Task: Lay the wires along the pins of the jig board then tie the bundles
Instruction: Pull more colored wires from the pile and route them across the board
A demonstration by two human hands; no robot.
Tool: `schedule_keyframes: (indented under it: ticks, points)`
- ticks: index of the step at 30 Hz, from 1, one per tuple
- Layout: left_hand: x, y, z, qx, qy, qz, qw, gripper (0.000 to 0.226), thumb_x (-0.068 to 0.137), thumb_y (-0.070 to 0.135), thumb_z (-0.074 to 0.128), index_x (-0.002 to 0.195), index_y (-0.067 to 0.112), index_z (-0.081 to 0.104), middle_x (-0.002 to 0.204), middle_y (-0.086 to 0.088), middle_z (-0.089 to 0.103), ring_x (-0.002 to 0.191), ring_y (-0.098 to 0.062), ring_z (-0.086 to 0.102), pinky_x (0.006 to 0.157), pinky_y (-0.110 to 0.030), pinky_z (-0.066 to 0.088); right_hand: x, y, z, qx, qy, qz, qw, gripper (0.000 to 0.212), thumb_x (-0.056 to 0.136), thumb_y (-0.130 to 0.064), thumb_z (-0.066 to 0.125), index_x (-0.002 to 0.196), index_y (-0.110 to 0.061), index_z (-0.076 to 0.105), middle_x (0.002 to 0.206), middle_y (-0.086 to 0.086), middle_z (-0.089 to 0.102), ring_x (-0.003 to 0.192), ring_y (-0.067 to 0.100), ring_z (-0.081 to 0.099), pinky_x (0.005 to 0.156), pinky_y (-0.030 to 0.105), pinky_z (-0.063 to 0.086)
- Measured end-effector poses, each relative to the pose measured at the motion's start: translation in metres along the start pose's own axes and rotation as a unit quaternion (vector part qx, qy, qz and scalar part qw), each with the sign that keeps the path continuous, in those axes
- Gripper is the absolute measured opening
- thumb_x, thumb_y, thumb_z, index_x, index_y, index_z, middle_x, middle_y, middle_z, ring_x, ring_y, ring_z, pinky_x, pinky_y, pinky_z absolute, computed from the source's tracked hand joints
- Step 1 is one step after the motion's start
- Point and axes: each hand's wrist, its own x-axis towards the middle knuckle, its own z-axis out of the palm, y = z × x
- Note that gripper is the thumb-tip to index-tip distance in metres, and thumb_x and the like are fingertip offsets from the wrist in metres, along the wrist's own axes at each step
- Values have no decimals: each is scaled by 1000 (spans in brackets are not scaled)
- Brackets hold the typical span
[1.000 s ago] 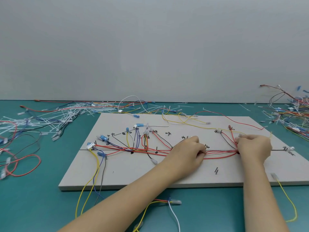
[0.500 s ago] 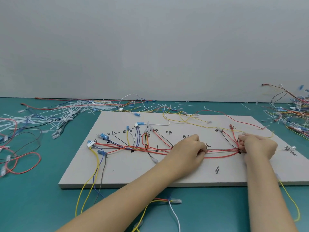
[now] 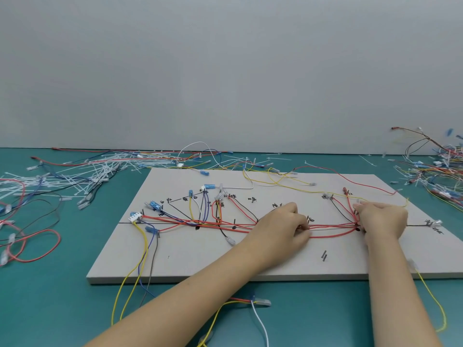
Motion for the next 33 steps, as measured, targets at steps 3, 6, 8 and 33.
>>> schedule_keyframes:
  ticks: [3, 6, 8, 33]
  points:
    - [-1, 0, 0, -1, -7, 0, 1000, 26, 92, 34, 60, 103, 12, 69, 93, -2, 50, 82, -15, 48, 78, -33, 46, -13, -2, 2, -69, 11, -79, 994, 18, 84, -1, 64, 99, 3, 73, 104, 24, 70, 101, 39, 63, 88, 36, 46]
    - [-1, 1, -1, 2, -8, 4, 1000, 25, 93, 32, 59, 104, 12, 69, 94, -2, 50, 86, -17, 50, 79, -34, 46, -17, -4, 5, -139, 0, -106, 985, 16, 87, 2, 57, 91, 7, 71, 101, 29, 67, 91, 43, 60, 79, 37, 44]
    - [-1, 0, -1, 2, -8, 3, 1000, 25, 93, 31, 59, 104, 12, 69, 95, -3, 50, 87, -18, 52, 80, -35, 46, -15, -6, 5, -181, -12, -106, 978, 17, 89, 1, 54, 89, 7, 70, 104, 30, 64, 90, 43, 58, 76, 37, 43]
    - [-25, -52, -123, -90, -90, -175, 976, 27, 84, 11, 59, 78, 30, 77, 59, 20, 63, 52, 4, 52, 50, -8, 37, -30, -14, -2, -269, -52, -85, 958, 34, 94, -19, 47, 124, -9, 60, 134, 22, 45, 121, 43, 41, 95, 46, 40]
